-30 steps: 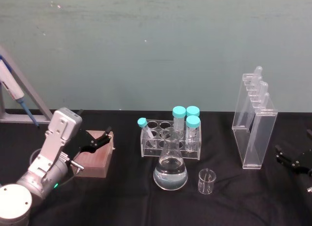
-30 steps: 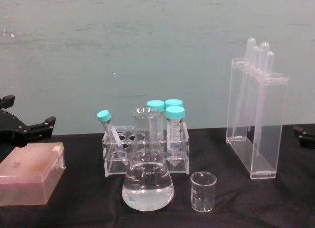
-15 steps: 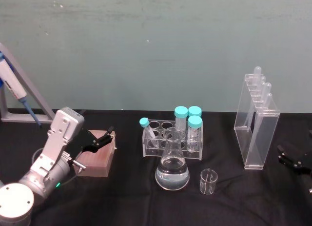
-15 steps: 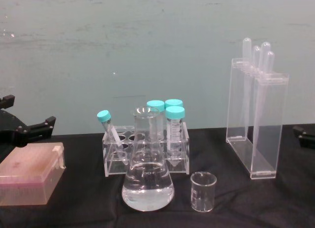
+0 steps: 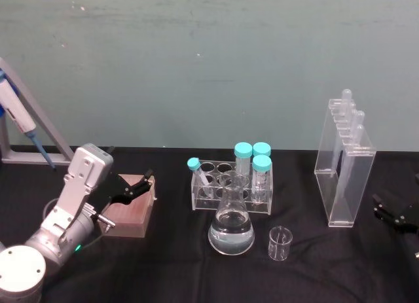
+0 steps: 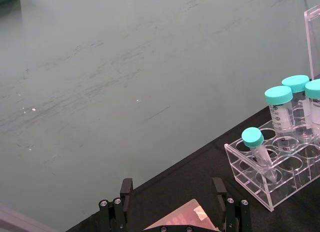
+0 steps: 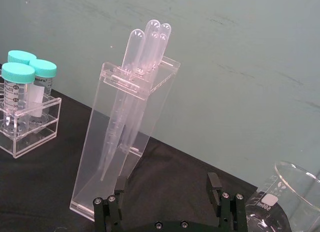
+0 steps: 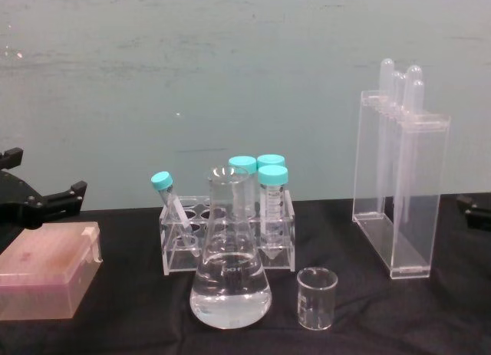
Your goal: Place the experimental apparatus aside using one hand.
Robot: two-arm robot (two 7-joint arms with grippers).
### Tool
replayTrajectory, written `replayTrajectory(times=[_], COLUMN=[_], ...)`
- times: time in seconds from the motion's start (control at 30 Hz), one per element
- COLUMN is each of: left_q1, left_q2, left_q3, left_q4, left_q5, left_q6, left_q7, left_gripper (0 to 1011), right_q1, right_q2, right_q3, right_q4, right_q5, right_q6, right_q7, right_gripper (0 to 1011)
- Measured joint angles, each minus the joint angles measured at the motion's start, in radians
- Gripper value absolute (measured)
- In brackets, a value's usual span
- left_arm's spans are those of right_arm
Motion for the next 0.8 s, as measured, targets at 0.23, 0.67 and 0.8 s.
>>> replayTrajectory(times=[0.23, 0.67, 0.8], left_q1=[0.0, 0.0, 0.0], left_q2=[0.0, 0.0, 0.0], left_q3=[0.0, 0.0, 0.0], left_q4=[0.0, 0.0, 0.0], left_q5=[0.0, 0.0, 0.0], left_q6=[0.0, 0.0, 0.0], left_q7=[0.0, 0.0, 0.0], left_gripper=[1000, 1000, 1000], right_q1=[-0.014, -0.065, -0.085], right_q2=[-0.012, -0.041, -0.058], right_q3=[0.022, 0.068, 0.081], right_q4=[-0.01, -0.08, -0.11], right_q5=[-0.008, -0.003, 0.009], right_q6=[-0.01, 0.0, 0.01], right_q7=[0.011, 0.014, 0.018], right_gripper=[1000, 1000, 1000])
